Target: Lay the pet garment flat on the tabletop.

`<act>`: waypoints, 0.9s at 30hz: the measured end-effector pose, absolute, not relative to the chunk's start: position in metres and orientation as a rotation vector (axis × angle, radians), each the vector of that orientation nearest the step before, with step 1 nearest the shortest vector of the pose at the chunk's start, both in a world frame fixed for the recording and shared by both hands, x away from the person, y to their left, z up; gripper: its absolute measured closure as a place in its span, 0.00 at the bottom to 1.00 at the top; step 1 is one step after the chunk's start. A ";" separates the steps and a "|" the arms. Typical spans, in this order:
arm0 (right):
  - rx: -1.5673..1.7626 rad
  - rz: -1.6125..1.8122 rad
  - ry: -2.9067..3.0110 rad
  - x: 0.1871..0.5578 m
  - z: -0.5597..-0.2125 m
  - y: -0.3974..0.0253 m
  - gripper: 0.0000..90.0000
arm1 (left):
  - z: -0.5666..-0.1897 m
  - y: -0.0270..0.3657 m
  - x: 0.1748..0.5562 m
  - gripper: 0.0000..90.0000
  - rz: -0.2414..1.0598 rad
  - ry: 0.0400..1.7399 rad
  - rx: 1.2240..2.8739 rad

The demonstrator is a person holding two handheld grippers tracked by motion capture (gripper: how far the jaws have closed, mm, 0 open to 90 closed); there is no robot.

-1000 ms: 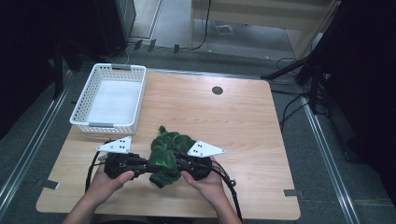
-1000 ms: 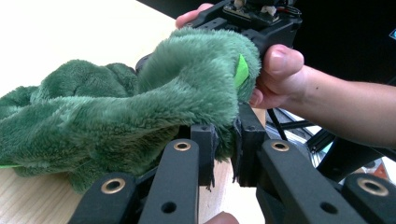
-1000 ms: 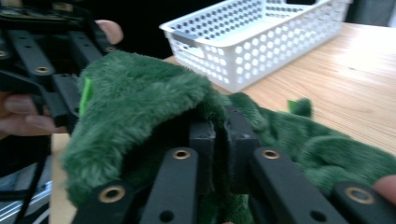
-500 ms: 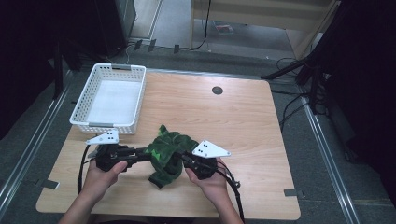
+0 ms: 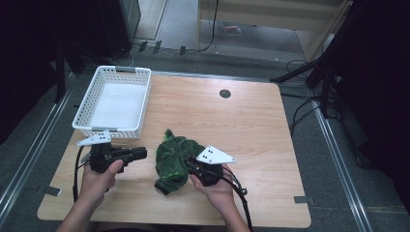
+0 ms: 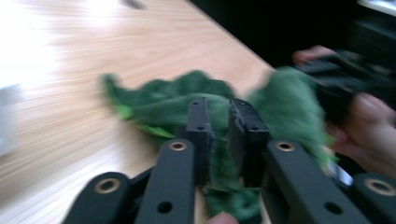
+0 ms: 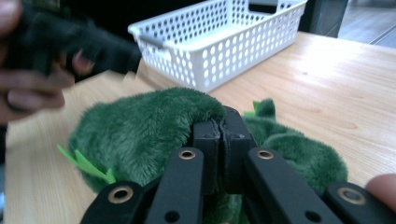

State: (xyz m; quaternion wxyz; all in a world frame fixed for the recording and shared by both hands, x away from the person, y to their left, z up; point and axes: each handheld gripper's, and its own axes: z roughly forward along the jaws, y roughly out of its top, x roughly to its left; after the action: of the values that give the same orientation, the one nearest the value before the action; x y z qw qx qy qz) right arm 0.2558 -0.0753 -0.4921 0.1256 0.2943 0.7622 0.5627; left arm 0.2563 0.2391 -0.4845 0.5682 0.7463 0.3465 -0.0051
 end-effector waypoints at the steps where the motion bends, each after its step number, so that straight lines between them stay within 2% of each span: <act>1: 0.877 1.673 2.203 0.256 -0.490 -0.077 0.99 | -0.484 0.233 0.254 0.79 -0.007 0.768 1.789; 3: 0.941 1.719 2.130 0.255 -0.480 -0.082 0.99 | -0.485 0.211 0.246 0.65 0.018 0.669 1.900; 5: 0.989 1.725 2.087 0.255 -0.476 -0.086 0.99 | -0.487 0.203 0.244 0.55 0.024 0.653 1.932; 6: 0.989 1.725 2.087 0.255 -0.476 -0.086 0.99 | -0.489 0.195 0.242 0.55 0.043 0.651 1.962; 7: 1.017 1.722 2.064 0.256 -0.475 -0.088 0.99 | -0.491 0.188 0.241 0.44 0.068 0.661 1.986; 8: 1.035 1.714 2.057 0.256 -0.476 -0.089 0.99 | -0.493 0.181 0.239 0.37 0.072 0.665 1.997; 9: 1.035 1.714 2.057 0.256 -0.476 -0.089 0.99 | -0.494 0.174 0.238 0.37 0.064 0.666 1.991; 10: 1.055 1.708 2.045 0.257 -0.477 -0.090 0.99 | -0.494 0.168 0.236 0.25 0.074 0.677 1.993; 13: 1.061 1.713 2.034 0.256 -0.477 -0.090 0.99 | -0.495 0.150 0.232 0.20 0.103 0.731 2.000; 15: 1.044 1.718 2.026 0.254 -0.475 -0.090 0.99 | -0.499 0.143 0.233 0.26 0.161 0.821 2.021; 16: 1.033 1.723 2.023 0.253 -0.473 -0.090 0.99 | -0.502 0.143 0.235 0.38 0.176 0.856 2.009; 17: 1.027 1.723 2.014 0.251 -0.471 -0.090 0.99 | -0.504 0.146 0.237 0.55 0.156 0.867 1.990; 18: 1.021 1.721 2.005 0.250 -0.469 -0.091 0.99 | -0.505 0.149 0.238 0.67 0.127 0.862 1.979; 20: 1.018 1.722 1.992 0.249 -0.465 -0.093 0.99 | -0.501 0.156 0.239 0.88 0.072 0.816 1.931; 21: 1.007 1.723 1.982 0.248 -0.462 -0.094 0.99 | -0.499 0.158 0.238 0.95 0.049 0.799 1.909; 24: 0.984 1.727 1.975 0.246 -0.455 -0.097 0.99 | -0.487 0.165 0.237 0.99 0.049 0.763 1.853; 27: 0.955 1.745 1.955 0.244 -0.449 -0.102 0.99 | -0.482 0.166 0.235 1.00 0.065 0.747 1.847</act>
State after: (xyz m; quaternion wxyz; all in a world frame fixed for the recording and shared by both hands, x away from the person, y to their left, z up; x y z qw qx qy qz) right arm 0.2440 -0.1020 -0.4486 0.1751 0.3370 0.6901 0.6160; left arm 0.2355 0.1664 -0.4818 0.5431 0.7780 0.3149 0.0272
